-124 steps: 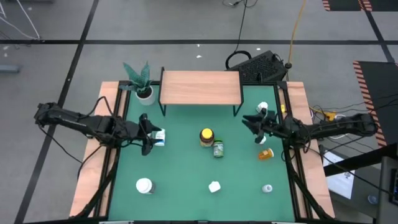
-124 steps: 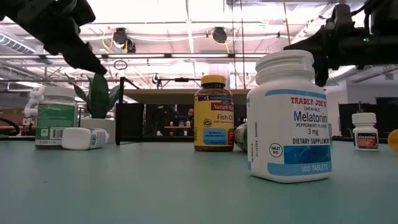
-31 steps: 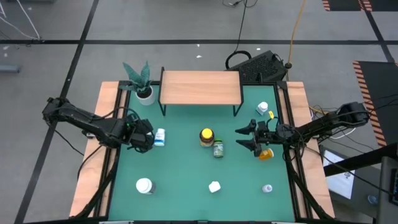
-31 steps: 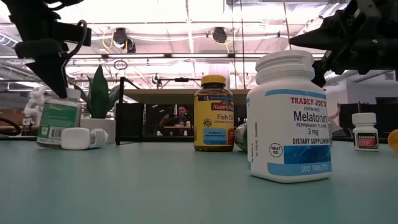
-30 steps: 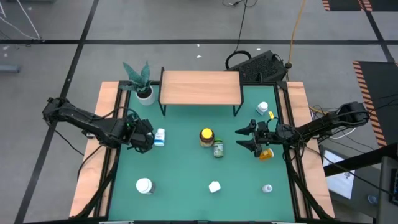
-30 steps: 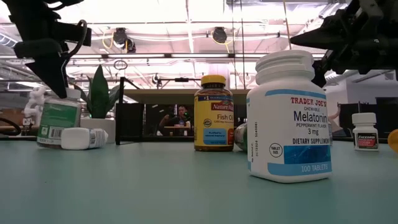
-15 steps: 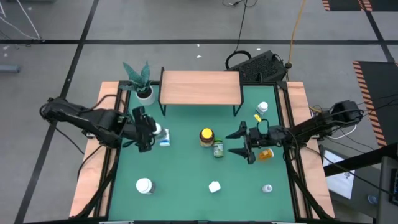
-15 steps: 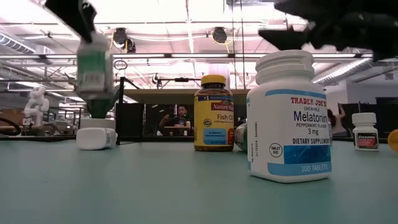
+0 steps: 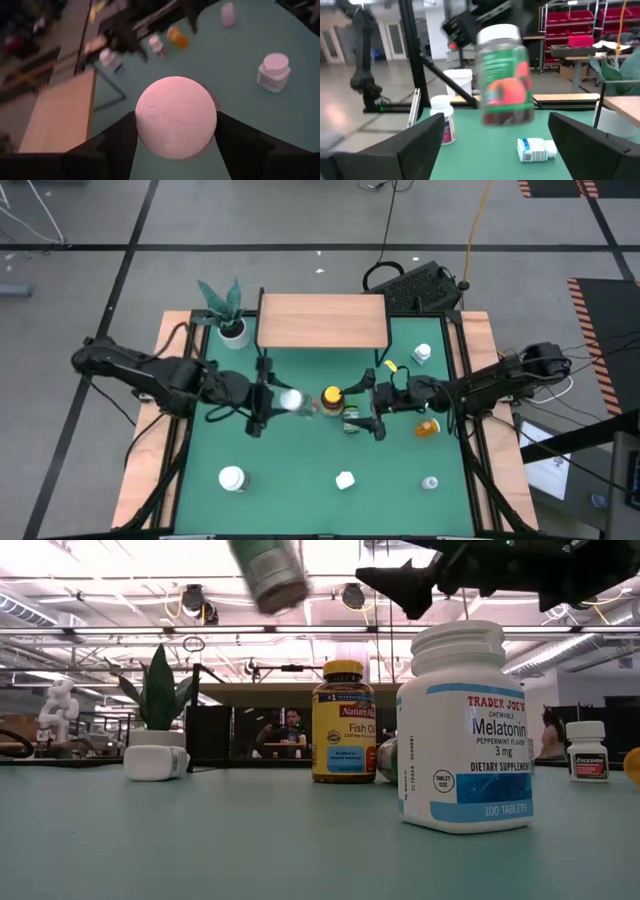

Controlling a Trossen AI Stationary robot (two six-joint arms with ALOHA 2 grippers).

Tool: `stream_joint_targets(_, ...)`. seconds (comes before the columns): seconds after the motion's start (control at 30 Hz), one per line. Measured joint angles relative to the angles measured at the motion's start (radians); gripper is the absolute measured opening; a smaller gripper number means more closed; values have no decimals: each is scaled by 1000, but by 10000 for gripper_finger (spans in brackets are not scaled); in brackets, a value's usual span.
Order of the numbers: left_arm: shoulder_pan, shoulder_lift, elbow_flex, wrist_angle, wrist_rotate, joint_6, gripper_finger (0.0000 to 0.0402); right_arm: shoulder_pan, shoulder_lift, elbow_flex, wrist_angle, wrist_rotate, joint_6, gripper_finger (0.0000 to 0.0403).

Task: Pick and place medicine bottles onto shelf by color
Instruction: Put the green pill bottle on the shelf

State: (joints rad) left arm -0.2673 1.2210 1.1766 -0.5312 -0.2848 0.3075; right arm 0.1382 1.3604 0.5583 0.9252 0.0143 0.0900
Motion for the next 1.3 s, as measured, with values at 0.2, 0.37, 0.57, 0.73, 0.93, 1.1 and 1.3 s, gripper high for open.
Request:
stream_joint_targets(0.2, 21, 119, 0, 139, 107, 179, 243, -45, 40, 0, 57, -199, 135, 369)
stream_joint_targets(0.37, 58, 199, 0, 261, 172, 244, 243, -46, 89, 0, 74, -202, 142, 371)
stream_joint_targets(0.57, 104, 235, 0, 322, 276, 282, 243, -47, 124, 0, 77, -280, 178, 372)
stream_joint_targets(0.73, 125, 235, 0, 361, 339, 296, 243, -47, 124, 1, 77, -303, 184, 370)
stream_joint_targets(0.93, 129, 234, 0, 404, 360, 308, 244, -44, 124, 1, 65, -315, 198, 359)
stream_joint_targets(1.1, 129, 235, 0, 411, 362, 295, 244, -44, 124, 1, 64, -319, 184, 327)
stream_joint_targets(1.3, 128, 235, 0, 436, 355, 197, 245, -44, 124, 2, 67, -304, 155, 277)
